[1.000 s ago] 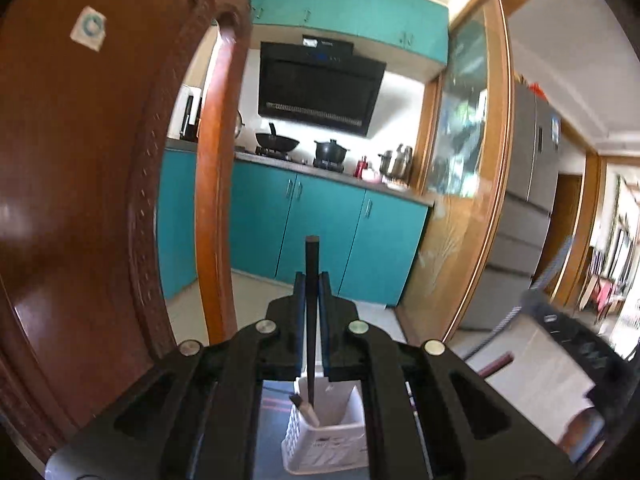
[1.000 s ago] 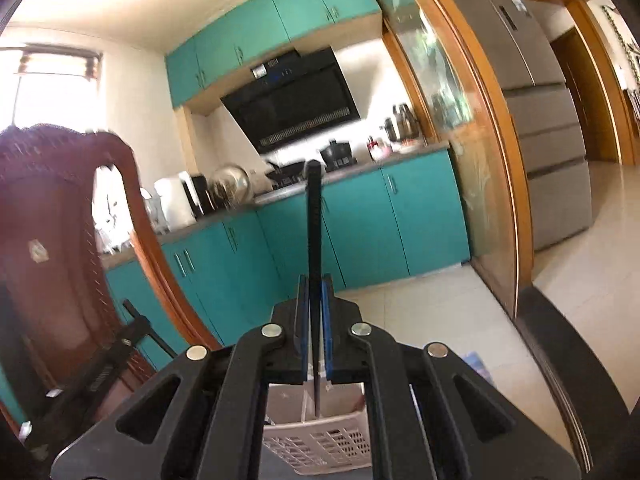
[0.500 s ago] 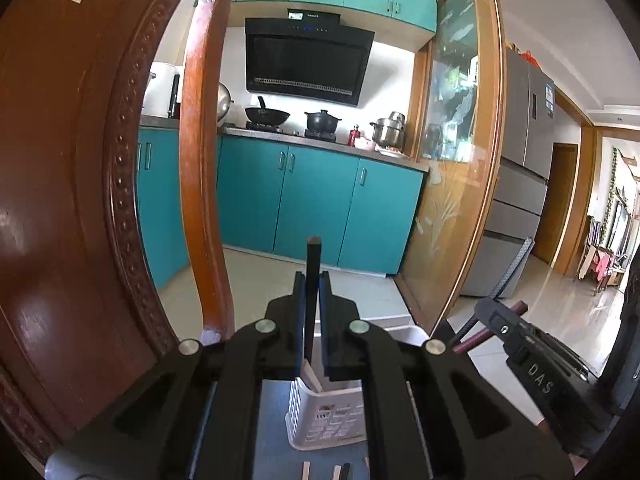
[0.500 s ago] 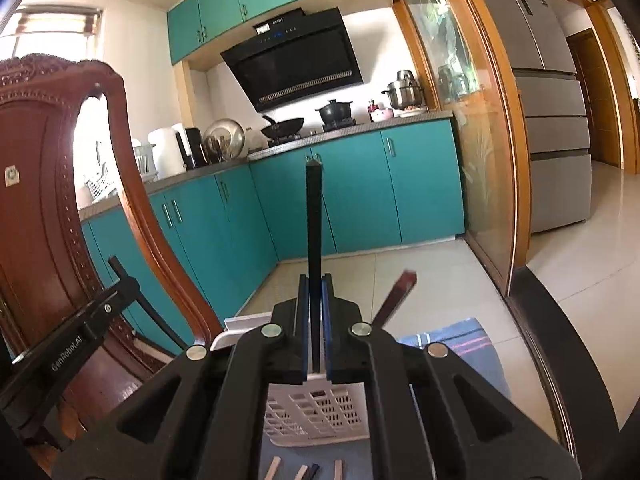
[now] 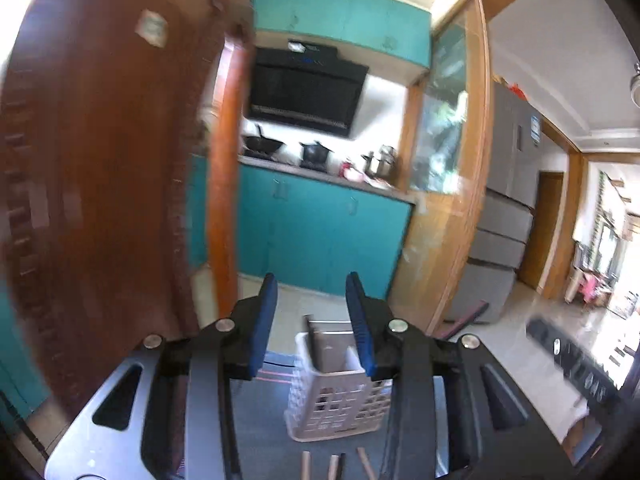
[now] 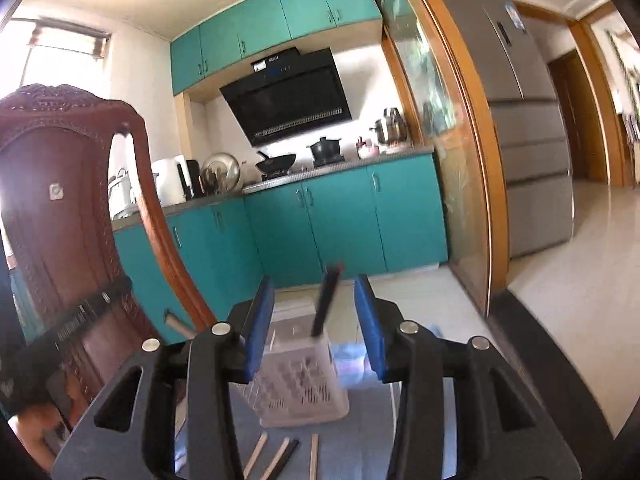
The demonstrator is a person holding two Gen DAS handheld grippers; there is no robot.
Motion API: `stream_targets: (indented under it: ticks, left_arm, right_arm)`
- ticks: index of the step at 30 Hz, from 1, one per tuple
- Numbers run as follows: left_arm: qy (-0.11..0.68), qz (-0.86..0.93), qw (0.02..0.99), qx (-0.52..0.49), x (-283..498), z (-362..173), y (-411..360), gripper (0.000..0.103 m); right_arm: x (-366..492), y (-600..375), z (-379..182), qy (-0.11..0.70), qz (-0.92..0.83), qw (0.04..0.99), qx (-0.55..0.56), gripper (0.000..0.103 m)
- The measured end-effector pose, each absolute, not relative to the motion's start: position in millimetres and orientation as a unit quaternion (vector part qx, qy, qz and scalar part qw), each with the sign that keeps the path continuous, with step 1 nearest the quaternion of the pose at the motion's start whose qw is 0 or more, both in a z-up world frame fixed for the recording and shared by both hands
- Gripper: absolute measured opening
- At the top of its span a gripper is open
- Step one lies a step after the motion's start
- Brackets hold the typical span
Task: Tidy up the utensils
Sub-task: 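Open both tools to drop the chopsticks into the holder, then close the right tool on a light wooden chopstick while the left tool grips a white one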
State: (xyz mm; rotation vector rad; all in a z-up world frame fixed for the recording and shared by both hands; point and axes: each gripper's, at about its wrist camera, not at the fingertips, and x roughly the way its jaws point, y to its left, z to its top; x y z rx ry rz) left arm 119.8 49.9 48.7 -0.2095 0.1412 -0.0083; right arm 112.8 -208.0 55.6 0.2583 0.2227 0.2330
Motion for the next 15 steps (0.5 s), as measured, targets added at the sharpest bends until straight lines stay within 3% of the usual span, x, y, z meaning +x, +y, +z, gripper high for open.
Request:
stream_targets:
  ticks: [3,8,15]
  left_arm:
    - [0.082,0.033,0.989,-0.122,108,32,64,0.036]
    - [0.218,0.028,0.966,-0.139,135,-6,76,0.036]
    - [0.412,-0.028,0.907,-0.086,183,-69,43,0.043]
  right_arm:
    - [129,-198,25,0.204,0.135,0.963,0.110,0.041]
    - [176,-154,-46,0.408,0.156,0.898,0.053,0.041]
    - [201,-116,-102,0.511,0.109,0.853,-0.010,0.035]
